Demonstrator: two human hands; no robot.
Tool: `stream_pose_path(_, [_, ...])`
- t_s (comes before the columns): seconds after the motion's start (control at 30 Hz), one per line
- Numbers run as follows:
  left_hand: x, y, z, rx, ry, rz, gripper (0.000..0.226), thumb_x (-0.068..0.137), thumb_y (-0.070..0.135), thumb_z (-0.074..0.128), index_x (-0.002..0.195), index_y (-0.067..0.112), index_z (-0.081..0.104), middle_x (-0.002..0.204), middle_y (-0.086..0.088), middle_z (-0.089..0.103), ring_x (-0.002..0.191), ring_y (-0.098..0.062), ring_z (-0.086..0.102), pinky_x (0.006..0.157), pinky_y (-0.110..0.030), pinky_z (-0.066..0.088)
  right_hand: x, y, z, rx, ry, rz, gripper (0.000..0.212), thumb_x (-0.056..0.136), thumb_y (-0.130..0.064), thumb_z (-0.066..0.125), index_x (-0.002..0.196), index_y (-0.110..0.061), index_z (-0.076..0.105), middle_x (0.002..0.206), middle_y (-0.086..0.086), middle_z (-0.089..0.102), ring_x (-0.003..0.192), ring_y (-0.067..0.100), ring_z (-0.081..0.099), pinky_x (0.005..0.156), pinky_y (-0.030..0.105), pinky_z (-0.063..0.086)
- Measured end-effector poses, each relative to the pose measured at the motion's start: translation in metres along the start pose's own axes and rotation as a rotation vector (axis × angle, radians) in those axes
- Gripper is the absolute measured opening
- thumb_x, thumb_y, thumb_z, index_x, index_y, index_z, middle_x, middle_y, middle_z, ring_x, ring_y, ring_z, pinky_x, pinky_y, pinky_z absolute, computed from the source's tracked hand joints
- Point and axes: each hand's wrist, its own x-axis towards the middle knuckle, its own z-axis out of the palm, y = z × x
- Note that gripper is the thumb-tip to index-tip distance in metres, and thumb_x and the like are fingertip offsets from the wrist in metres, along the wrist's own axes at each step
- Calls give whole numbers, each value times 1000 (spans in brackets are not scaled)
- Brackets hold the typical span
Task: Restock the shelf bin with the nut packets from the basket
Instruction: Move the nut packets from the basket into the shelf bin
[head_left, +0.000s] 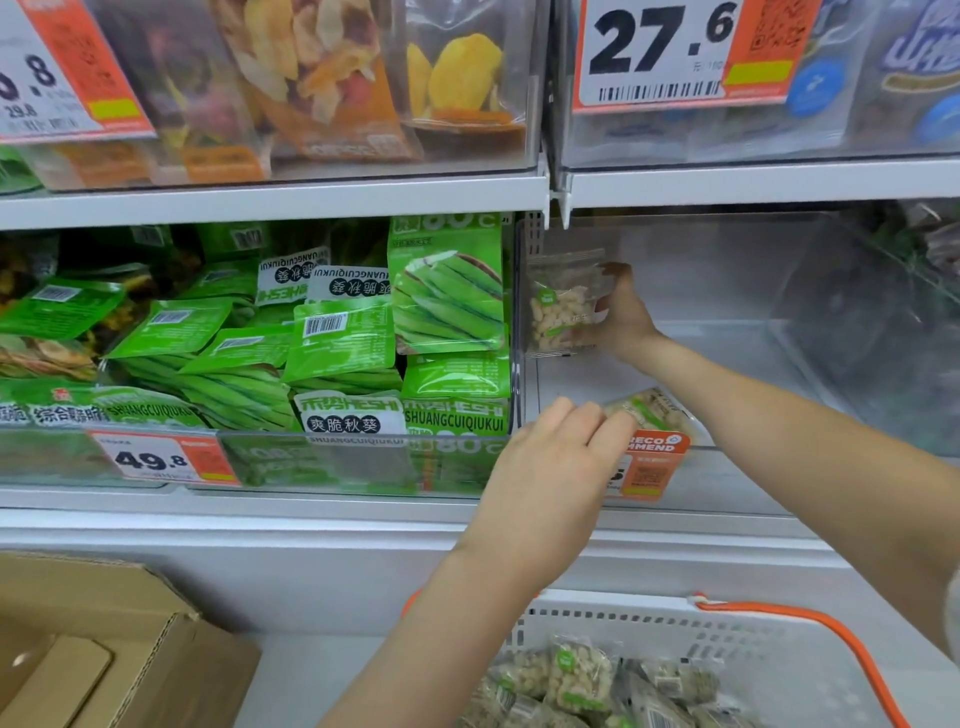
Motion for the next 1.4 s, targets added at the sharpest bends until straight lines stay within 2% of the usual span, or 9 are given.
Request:
stream_pose_path(0.23, [-1, -4, 1, -32, -4, 15, 43, 62, 4, 77, 99, 15, 57, 84, 1, 57, 79, -23, 51, 57, -31, 47, -9, -11, -22, -48, -109, 128, 83, 76, -26, 80, 138, -21, 25, 119, 6, 50, 112, 23, 52, 84, 33, 47])
stream_pose_path(0.37, [-2, -5, 1, -50, -6, 22, 42, 65, 4, 76, 100, 16, 53, 85, 0, 56, 80, -22, 48, 57, -33, 49, -40, -9, -64, -235, -427, 291, 72, 73, -56, 73, 133, -35, 39, 129, -10, 46, 119, 16, 48, 93, 36, 49])
stream_pose_path(0.5, [-2, -5, 0, -34, 13, 31, 35, 70, 8, 71, 102, 15, 56, 86, -1, 58, 82, -21, 45, 63, -35, 47, -77, -1, -68, -384, -636, 222, 64, 82, -29, 75, 136, -27, 43, 133, -2, 48, 114, 18, 54, 91, 33, 51])
stream_pose_path(0.67, [-4, -8, -9, -132, 32, -41, 41, 82, 28, 53, 121, 14, 54, 111, -3, 59, 107, -23, 49, 91, -29, 35, -89, -15, -72, -476, -497, 211, 45, 75, -24, 81, 114, -16, 59, 87, 4, 59, 58, 16, 51, 47, 24, 43])
stream_pose_path(0.87, [-9, 6, -28, -340, 261, -264, 41, 84, 38, 52, 115, 12, 54, 113, -3, 52, 108, -19, 42, 91, -9, 21, -144, -41, -105, -78, 106, -12, 39, 66, -21, 87, 91, -16, 58, 94, -2, 57, 87, 13, 56, 65, 28, 50])
stream_pose_path(1.03, [-16, 48, -37, -613, 249, -418, 54, 77, 41, 69, 119, 13, 48, 113, 1, 44, 110, -15, 43, 98, -15, 29, -207, -66, -112, 195, 313, -148, 39, 66, -17, 87, 80, -25, 52, 95, 4, 64, 91, 19, 61, 75, 30, 50])
stream_pose_path(1.13, [-20, 69, -40, -919, 72, -580, 71, 71, 39, 78, 127, 15, 41, 121, 2, 48, 114, -11, 51, 97, -23, 41, -244, -73, -100, 397, 278, -131, 35, 71, -15, 83, 87, -21, 53, 98, 12, 68, 85, 20, 63, 64, 29, 52])
stream_pose_path(1.23, [-27, 83, -43, -1360, -17, -633, 50, 79, 12, 73, 121, 11, 46, 109, 1, 64, 97, -5, 64, 79, -16, 52, -284, -63, -72, 672, 101, 51, 20, 84, -14, 70, 92, -18, 51, 92, 7, 69, 70, 16, 63, 53, 25, 50])
stream_pose_path(1.4, [-52, 88, -31, -1334, -53, -734, 32, 80, 5, 71, 106, 16, 57, 97, 0, 71, 86, -14, 69, 75, -26, 57, -310, -34, -60, 680, -6, 265, 27, 100, -42, 38, 90, -26, 57, 92, -3, 67, 77, 15, 60, 76, 35, 47])
